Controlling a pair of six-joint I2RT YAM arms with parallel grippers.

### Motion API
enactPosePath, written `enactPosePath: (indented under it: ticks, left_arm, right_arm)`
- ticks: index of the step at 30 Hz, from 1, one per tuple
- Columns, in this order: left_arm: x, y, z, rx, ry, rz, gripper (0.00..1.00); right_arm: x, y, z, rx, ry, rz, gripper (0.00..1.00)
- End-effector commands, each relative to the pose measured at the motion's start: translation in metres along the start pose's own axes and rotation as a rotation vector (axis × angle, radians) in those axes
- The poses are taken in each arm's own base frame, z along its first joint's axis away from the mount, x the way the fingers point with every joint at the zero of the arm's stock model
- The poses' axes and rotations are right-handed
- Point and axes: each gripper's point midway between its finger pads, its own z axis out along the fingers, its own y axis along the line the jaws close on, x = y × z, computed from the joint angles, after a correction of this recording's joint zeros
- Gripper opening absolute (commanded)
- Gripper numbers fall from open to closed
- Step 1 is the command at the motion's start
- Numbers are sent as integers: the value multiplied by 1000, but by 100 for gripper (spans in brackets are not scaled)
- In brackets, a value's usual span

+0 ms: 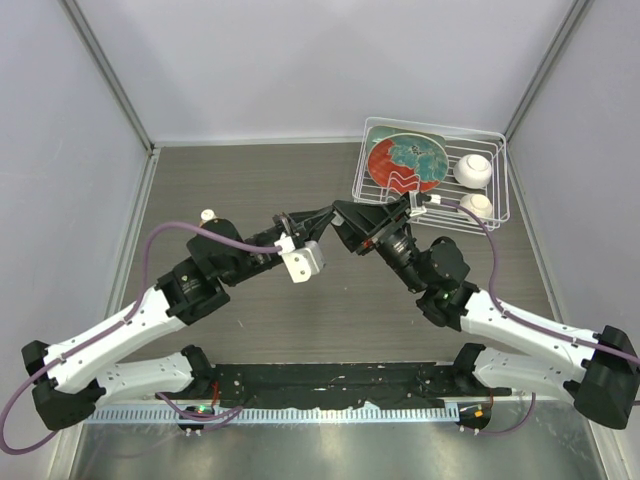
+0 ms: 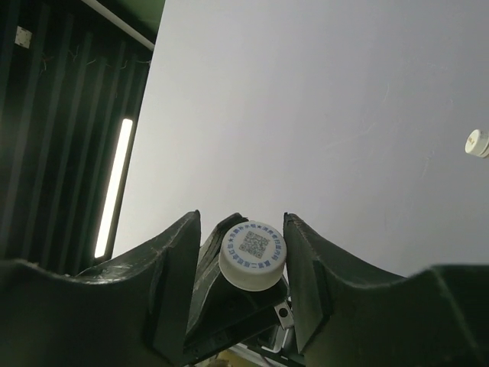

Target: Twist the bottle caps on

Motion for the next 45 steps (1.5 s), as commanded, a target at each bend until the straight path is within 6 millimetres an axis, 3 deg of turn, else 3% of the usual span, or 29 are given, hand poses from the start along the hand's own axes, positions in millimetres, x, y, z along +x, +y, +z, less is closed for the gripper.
enactPosePath:
  ticks: [1,16,27,33,37,39,40,41,42,45]
  left_arm:
    - [-14,13,0,-53,-60,28,0]
    - [-7,13,-4,-75,-36,25,0]
    - [-5,11,-2,-76,-34,13,0]
    - [-2,12,-4,-86,-25,0,0]
    - [-3,13,-6,-96,-24,-21,0]
    - [-6,18,-7,-111,-24,-56,9]
    - [-5,19,-8,-119,-12,-66,29]
    - [-9,24,-10,-130,-17,-82,36]
    - [-13,27,-12,-142,-22,-96,40]
    - [-18,34,-18,-161,-17,-155,59]
  right_arm:
    - [10,39,2,-121,56,5,50]
    - [1,58,-14,-168,35,-43,48]
    - [6,65,-18,-187,68,-68,45]
    - [6,67,-21,-197,69,-83,31]
    - [5,71,-23,-196,65,-116,14]
    - [3,64,-21,-147,59,-157,12]
    - [2,73,-22,-154,53,-205,11]
    - [-1,71,-21,-130,36,-232,11]
    - [-3,60,-21,-67,35,-267,10]
    - [-13,61,-19,23,0,-397,8]
